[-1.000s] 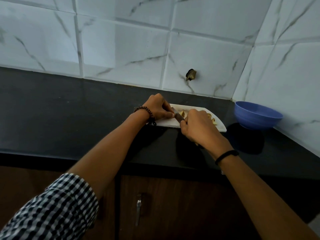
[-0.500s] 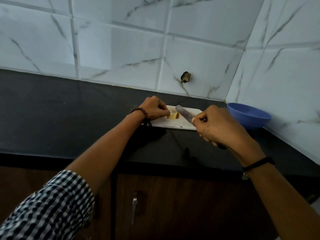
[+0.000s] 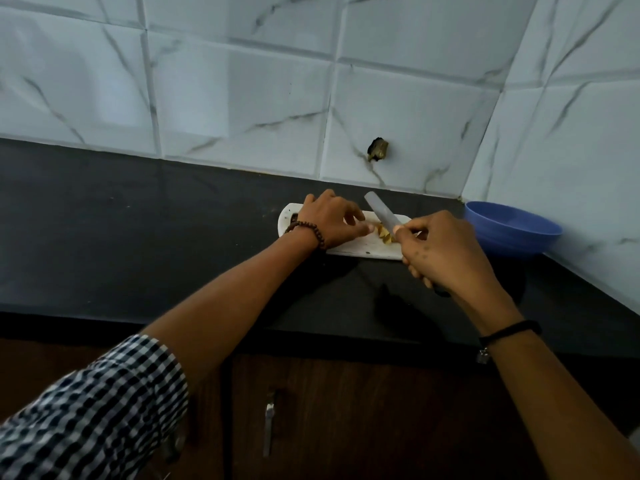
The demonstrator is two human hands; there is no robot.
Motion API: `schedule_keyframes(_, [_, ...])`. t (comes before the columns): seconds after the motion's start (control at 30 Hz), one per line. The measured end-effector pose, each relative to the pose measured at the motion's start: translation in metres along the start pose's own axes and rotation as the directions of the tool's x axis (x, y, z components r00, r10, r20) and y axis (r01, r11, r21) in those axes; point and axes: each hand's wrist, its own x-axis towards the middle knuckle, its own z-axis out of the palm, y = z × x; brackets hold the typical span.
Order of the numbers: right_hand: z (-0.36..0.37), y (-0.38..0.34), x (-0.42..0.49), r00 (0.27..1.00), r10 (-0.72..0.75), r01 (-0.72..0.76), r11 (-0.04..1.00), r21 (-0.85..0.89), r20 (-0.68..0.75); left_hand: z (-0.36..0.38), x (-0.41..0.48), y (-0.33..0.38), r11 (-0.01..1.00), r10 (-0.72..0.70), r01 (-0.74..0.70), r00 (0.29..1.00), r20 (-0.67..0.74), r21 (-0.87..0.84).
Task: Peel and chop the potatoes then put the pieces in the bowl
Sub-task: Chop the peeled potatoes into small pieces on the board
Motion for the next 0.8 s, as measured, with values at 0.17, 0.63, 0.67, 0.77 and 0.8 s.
schedule_keyframes(0.17, [0.003, 0.004, 0.0, 1.0, -0.002, 0.003, 0.999, 0.046, -0.018, 0.001, 0.002, -0.002, 1.0, -0.004, 0.004, 1.0, -0.023, -0.031])
schedule_keyframes(0.63, [0.011, 0.001, 0.001, 0.999, -0.013, 0.016, 0.998, 0.06, -0.053, -0.006, 0.008, -0.012, 0.658, -0.341, 0.233, 0.94, -0.008, -0.717])
schedule_keyframes(0.67, [0.011, 0.0, 0.001, 0.999, -0.019, 0.022, 0.998, 0.058, -0.044, -0.007, 0.009, -0.014, 0.621, -0.368, 0.238, 0.93, -0.009, -0.747])
schedule_keyframes(0.77, [0.014, -0.006, 0.0, 0.999, -0.052, 0.052, 0.998, 0.023, 0.016, -0.013, 0.008, -0.018, 0.485, -0.475, 0.25, 0.88, -0.013, -0.838])
schedule_keyframes(0.8, [0.015, -0.008, 0.0, 0.997, -0.058, 0.058, 0.998, 0.004, 0.049, -0.016, 0.007, -0.019, 0.438, -0.506, 0.245, 0.862, -0.013, -0.865])
